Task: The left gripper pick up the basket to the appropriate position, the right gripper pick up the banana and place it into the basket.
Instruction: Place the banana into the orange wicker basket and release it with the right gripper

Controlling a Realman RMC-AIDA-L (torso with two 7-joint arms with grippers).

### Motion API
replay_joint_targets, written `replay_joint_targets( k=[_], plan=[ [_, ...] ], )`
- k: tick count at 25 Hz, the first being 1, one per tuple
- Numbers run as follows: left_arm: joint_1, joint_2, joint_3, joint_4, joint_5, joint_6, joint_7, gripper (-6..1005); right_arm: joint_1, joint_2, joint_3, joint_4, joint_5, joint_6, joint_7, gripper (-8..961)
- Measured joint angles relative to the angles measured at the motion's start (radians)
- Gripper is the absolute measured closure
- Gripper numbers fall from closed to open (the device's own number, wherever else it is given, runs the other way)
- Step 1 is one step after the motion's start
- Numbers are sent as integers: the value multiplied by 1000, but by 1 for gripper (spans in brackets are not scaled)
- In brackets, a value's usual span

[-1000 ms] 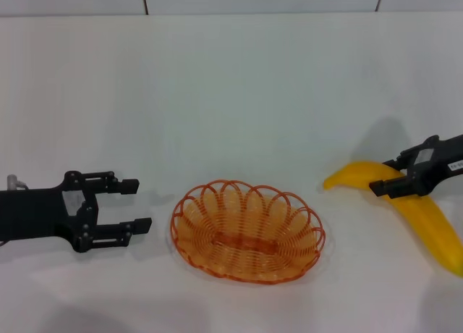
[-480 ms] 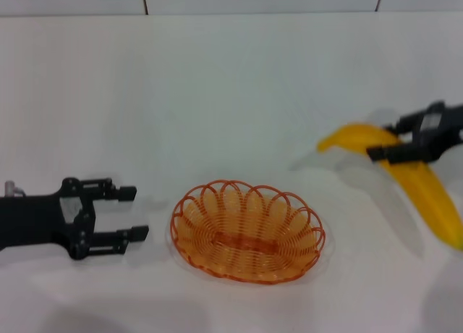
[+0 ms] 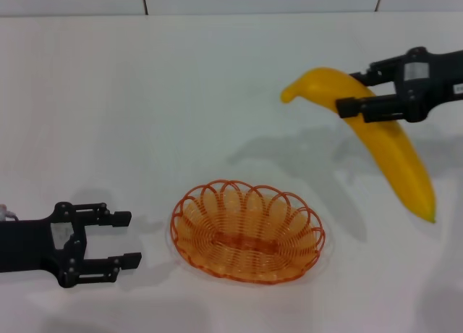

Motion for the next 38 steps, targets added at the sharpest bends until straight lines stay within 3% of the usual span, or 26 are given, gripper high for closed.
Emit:
replay_joint_targets(
  k=[5, 12, 17, 22, 38],
  plan=[
    [3, -4, -41, -25, -2, -8, 40, 291, 20, 21, -116, 15, 38, 0, 6, 445],
    [-2, -2, -44, -33, -12, -9, 42, 292, 36, 23, -448, 21, 165, 51, 82, 445],
    [-2, -2, -44, -33, -14, -9, 42, 292, 85, 25, -589, 98, 204, 166, 123, 444],
    [-5, -1, -44, -33, -14, -9, 40, 292, 156, 25, -621, 231, 231, 228, 114, 444],
    [-16, -3, -44, -33, -30, -12, 37, 292, 177, 23, -660, 306, 306, 233, 41, 444]
  ],
)
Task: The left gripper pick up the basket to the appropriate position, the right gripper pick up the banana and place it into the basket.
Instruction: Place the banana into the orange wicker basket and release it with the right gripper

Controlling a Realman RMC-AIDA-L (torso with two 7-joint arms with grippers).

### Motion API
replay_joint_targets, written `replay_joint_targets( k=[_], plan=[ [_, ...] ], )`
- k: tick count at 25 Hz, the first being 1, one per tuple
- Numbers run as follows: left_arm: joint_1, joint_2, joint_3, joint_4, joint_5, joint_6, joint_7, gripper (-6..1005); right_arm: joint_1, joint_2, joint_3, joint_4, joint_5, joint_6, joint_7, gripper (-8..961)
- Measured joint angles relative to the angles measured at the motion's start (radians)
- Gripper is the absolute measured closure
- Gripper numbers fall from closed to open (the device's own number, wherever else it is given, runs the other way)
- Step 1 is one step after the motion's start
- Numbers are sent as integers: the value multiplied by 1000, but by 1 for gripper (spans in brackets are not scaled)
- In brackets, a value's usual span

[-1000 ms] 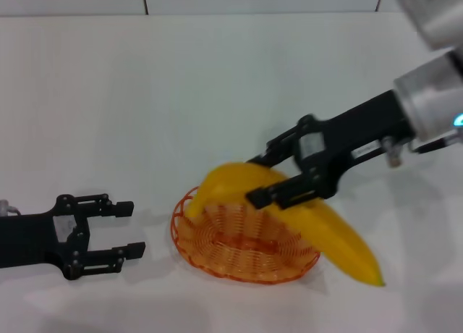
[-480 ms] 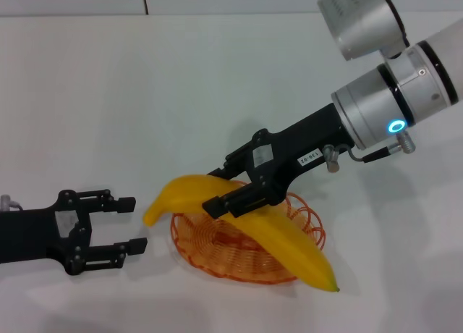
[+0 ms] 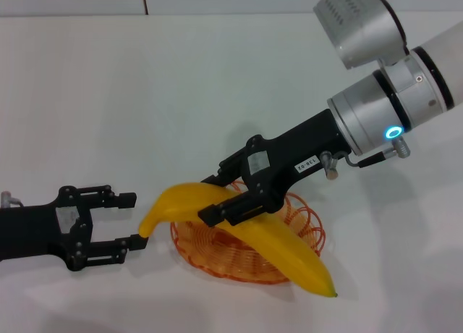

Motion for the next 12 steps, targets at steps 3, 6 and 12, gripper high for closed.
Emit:
replay_joint_targets(
  k=[3, 6, 12],
  plan=[
    [0, 0, 0, 0, 0, 0, 0, 292, 3, -1, 6, 20, 0, 16, 1, 444],
    [0, 0, 0, 0, -1, 0, 0, 292, 11, -3, 12, 44, 0, 37, 0, 444],
    [0, 0, 0, 0, -1, 0, 0, 292, 17, -5, 7, 66, 0, 73, -3, 401]
  ],
)
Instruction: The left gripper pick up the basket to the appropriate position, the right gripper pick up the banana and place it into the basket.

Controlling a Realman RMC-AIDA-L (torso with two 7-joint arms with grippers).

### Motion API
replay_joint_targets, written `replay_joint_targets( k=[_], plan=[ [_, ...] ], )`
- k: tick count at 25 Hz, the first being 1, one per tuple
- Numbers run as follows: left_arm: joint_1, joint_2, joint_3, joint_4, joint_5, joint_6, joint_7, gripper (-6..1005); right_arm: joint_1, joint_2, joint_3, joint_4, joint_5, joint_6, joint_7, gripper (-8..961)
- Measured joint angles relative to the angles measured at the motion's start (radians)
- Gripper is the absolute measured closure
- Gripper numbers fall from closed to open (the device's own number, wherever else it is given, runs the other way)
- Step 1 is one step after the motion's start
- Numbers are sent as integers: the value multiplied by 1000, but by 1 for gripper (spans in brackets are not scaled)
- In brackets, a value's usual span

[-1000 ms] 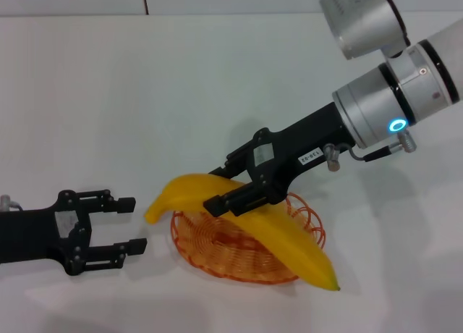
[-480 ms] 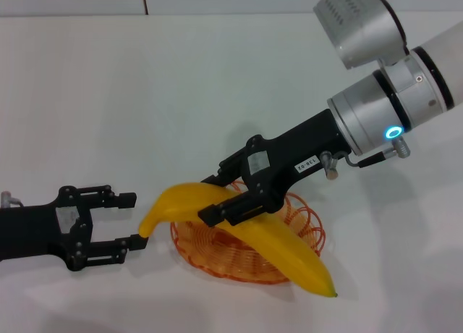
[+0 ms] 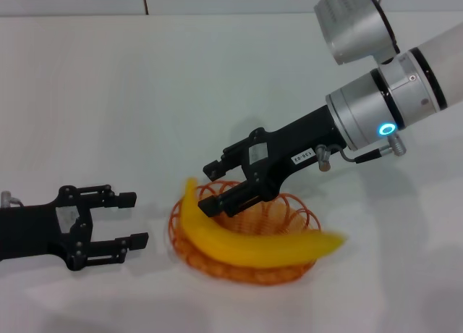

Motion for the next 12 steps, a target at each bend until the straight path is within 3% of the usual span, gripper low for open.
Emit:
replay_joint_targets(
  k=[7, 12],
  plan=[
    [0, 0, 0, 0, 0, 0, 0, 292, 0, -2, 5, -4, 0, 0, 1, 249],
    [1, 0, 0, 0, 0, 0, 0, 292, -2, -15, 6, -13, 0, -21, -1, 198]
  ],
)
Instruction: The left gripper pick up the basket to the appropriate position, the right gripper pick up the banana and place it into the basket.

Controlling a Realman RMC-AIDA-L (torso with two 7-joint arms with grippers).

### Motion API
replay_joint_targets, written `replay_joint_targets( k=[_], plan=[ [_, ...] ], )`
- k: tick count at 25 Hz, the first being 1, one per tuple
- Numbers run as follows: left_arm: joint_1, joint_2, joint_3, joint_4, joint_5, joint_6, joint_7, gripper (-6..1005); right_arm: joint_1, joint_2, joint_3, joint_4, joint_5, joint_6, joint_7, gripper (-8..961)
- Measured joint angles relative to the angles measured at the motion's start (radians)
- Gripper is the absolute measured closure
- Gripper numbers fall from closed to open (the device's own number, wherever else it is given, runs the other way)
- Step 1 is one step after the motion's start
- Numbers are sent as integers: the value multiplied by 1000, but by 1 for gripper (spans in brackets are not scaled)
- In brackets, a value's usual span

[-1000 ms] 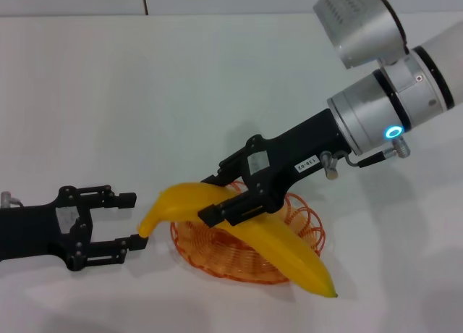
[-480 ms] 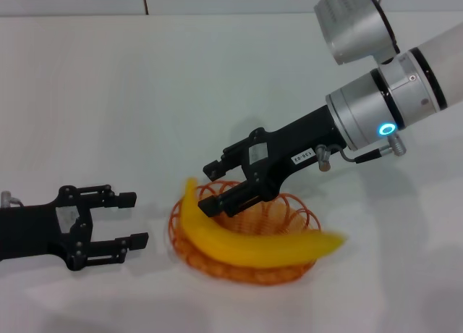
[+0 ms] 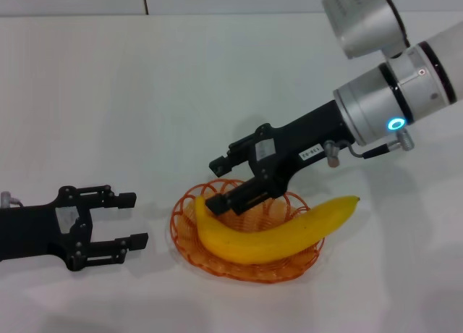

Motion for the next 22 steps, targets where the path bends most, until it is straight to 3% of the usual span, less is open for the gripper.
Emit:
replay_joint_targets(
  k=[4, 8, 13, 17, 22],
  plan=[
    [2, 0, 0, 0, -2, 0, 0, 292, -13, -20, 17, -12, -1, -65, -36, 200],
    [5, 2, -1, 0, -8, 0, 0, 292, -48, -53, 104, -18, -5, -157, -89, 204],
    [7, 2, -2, 0, -9, 0, 0, 292, -136, -100, 260, -50, -8, -301, -219, 208],
    [8, 3, -2, 0, -9, 2, 0, 292, -231, -136, 329, -81, -12, -331, -328, 208],
    [11, 4, -2, 0, -9, 9, 3, 292, -311, -159, 396, -75, -72, -328, -450, 207]
  ],
)
